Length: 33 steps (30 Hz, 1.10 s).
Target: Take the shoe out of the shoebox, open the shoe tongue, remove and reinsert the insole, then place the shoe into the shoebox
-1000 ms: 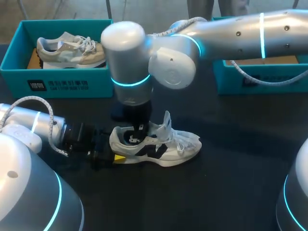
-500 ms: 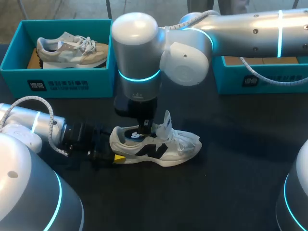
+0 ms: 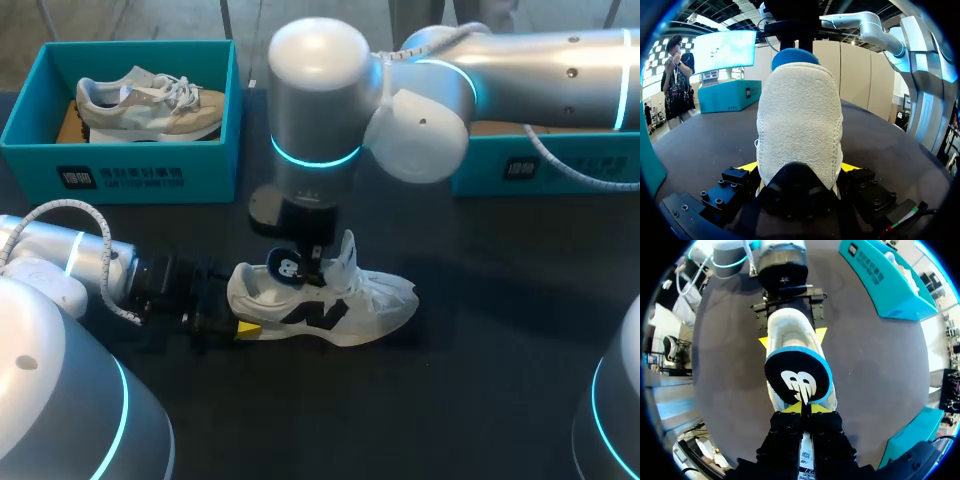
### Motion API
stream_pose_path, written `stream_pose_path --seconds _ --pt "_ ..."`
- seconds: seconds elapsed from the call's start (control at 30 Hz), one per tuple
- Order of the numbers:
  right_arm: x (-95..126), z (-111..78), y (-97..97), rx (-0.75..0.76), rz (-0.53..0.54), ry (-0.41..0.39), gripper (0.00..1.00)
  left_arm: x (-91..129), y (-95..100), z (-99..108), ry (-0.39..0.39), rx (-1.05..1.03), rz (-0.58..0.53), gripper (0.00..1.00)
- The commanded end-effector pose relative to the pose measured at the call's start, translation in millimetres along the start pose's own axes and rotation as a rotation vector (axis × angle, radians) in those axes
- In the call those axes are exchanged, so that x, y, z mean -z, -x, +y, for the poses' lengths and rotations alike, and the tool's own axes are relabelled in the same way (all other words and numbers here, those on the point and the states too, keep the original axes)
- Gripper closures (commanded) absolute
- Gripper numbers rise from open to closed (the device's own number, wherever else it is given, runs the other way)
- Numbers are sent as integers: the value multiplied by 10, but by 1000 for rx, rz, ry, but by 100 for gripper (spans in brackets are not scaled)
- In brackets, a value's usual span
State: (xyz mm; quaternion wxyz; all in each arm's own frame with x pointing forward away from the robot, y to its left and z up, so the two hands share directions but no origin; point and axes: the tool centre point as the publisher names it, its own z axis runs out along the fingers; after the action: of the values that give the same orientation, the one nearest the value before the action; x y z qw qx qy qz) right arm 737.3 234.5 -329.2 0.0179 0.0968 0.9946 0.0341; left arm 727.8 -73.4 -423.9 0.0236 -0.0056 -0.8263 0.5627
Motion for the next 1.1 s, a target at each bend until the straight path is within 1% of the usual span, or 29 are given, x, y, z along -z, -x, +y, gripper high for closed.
stream_pose_path --seconds 0.03,0.17,0.33,0.5,0.57,0.67,0.97,1.1 --pt "-5 123 18 22 12 4 100 -7 -1 22 0 0 -2 100" --pt "15 248 8 36 26 17 100 -7 -1 22 0 0 -2 100" --pt "66 356 -11 25 46 41 100 -7 -1 22 0 0 -2 100" --pt "154 475 -33 30 69 38 100 -7 -1 22 0 0 -2 100" --pt "183 506 -40 27 83 65 100 -7 -1 22 0 0 -2 100" --pt "208 576 -57 28 86 63 100 -7 -1 22 0 0 -2 100" --pt "229 768 -96 55 100 76 100 -7 -1 22 0 0 -2 100" --pt "195 852 -104 67 118 80 100 -7 -1 22 0 0 -2 100"
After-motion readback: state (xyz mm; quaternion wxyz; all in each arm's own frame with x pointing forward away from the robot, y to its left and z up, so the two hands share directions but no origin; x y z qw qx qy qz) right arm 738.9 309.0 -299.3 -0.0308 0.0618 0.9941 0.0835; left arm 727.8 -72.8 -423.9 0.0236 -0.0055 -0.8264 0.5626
